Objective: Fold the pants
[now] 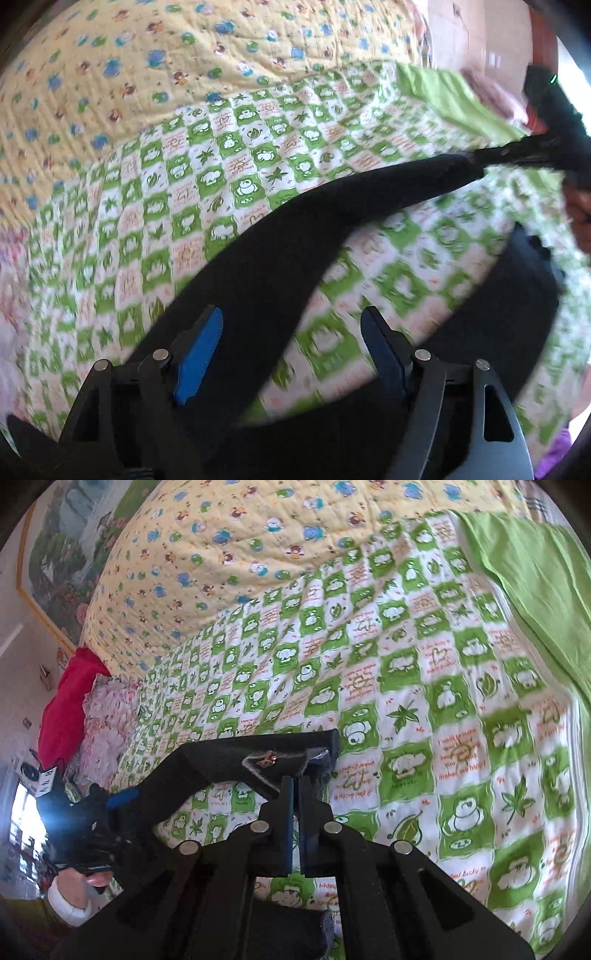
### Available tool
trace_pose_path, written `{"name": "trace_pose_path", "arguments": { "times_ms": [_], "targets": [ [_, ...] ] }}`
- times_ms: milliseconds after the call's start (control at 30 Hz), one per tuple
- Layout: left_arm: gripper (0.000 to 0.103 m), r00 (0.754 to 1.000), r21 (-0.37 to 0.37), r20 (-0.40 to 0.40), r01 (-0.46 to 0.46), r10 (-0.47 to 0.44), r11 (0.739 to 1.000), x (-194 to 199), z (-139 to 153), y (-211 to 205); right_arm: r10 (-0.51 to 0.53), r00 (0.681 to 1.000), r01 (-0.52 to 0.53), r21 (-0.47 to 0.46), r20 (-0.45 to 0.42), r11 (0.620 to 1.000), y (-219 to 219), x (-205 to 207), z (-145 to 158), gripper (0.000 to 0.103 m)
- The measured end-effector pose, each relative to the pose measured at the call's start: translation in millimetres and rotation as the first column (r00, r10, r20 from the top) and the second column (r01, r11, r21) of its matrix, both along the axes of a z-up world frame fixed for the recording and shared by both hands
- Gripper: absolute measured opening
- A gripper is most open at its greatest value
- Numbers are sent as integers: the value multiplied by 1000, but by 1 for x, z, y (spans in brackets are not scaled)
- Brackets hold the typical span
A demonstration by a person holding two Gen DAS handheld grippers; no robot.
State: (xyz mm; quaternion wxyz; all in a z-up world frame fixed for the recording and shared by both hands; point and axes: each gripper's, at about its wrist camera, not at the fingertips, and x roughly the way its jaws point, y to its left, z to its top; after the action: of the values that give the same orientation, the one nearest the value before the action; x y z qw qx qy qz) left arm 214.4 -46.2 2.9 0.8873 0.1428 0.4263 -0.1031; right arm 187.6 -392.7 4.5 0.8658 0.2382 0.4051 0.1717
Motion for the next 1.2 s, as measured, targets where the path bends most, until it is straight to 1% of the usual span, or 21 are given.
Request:
{"name": "trace_pose_path", "arguments": {
  "times_ms": [33,100,133,167,200,233,267,333,367,467,600,733,833,967,1100,1200],
  "targets": [
    [75,1000,27,-12,-1,1,1000,7,-6,-3,-4,1000,4,7,2,1000,0,0,1,3],
    [55,998,92,-57,5,0,996,23,-26,-11,-17,1000,16,23,5,1000,-1,0,1,3],
    [28,996,110,-94,14,-3,994,29,-36,-12,-22,1000,22,29,6,999,-1,1,2,3],
    [16,992,122,-122,19,-4,992,33,-44,-12,-25,1000,25,34,8,999,-1,1,3,3],
    [16,994,127,-112,27,-13,992,32,-45,-12,-48,999,48,41,4,998,-1,2,4,3],
    [8,994,131,-106,40,-26,991,30,-44,-12,-51,999,51,40,7,998,-1,3,5,3],
    [4,994,137,-103,52,-38,989,28,-41,-11,-54,999,53,43,9,998,-1,4,7,3],
    [3,995,97,-92,53,-44,994,23,-31,-3,-60,998,59,50,18,997,-1,4,12,3],
    [3,995,62,-84,50,-45,997,18,-22,4,-59,998,58,53,27,997,-1,3,16,3],
    [2,998,-5,-45,40,-40,999,2,3,22,-58,997,55,59,54,997,-1,-2,26,3],
    [2,999,-66,-7,30,-31,997,-26,31,35,-47,996,43,57,74,997,-1,-13,33,3],
    [2,999,-132,0,44,-45,990,-57,49,38,-33,996,28,58,79,998,-3,-29,34,3],
    [2,998,-141,8,69,-69,988,-80,54,29,-5,996,1,47,89,999,0,-41,33,3],
    [2,996,-157,7,91,-91,983,-109,52,18,21,996,-23,18,90,1000,4,-67,28,3],
    [2,995,-167,-19,89,-93,982,-128,38,10,25,995,-23,-17,92,1000,5,-98,22,3],
    [2,995,-171,-37,90,-97,981,-140,27,5,5,997,-2,-38,83,999,3,-117,16,2]
  ]
}}
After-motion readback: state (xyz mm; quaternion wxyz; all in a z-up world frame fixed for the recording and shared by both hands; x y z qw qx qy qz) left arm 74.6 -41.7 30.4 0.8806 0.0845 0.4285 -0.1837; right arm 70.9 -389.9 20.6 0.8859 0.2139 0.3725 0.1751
